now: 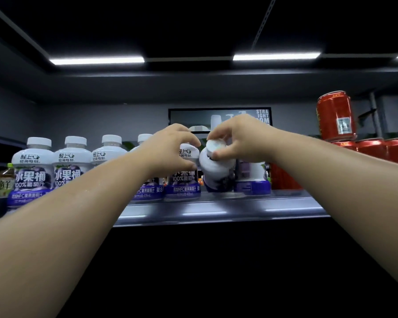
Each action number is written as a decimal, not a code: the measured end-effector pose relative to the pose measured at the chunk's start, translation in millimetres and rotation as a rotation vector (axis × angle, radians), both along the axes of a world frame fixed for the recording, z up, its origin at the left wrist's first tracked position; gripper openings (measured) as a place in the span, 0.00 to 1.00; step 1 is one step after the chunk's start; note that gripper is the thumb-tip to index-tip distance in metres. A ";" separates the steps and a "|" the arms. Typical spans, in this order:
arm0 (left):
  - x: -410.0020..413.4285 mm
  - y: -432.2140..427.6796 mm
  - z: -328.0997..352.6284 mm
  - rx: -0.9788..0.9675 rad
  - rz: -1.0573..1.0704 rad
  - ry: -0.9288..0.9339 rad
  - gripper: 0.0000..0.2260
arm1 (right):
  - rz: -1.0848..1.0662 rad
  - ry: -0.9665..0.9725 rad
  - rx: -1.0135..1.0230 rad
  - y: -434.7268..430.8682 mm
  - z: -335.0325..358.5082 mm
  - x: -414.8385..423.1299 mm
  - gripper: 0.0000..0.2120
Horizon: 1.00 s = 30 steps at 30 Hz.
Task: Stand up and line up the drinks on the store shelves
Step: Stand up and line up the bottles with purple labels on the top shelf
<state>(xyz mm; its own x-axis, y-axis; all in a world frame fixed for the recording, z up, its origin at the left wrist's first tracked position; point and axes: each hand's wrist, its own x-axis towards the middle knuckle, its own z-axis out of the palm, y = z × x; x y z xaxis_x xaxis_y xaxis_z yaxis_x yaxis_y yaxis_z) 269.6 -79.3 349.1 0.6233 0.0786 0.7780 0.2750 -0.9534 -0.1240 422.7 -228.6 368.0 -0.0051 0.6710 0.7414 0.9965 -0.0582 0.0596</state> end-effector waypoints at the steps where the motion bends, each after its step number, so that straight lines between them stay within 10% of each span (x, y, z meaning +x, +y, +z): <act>1: 0.0 0.8 1.5 -0.005 -0.006 -0.006 0.19 | 0.017 0.043 0.031 1.2 5.2 1.7 0.14; 30: 1.0 6.0 15.5 0.039 0.070 0.042 0.14 | -0.306 0.037 -0.121 28.1 31.1 4.7 0.14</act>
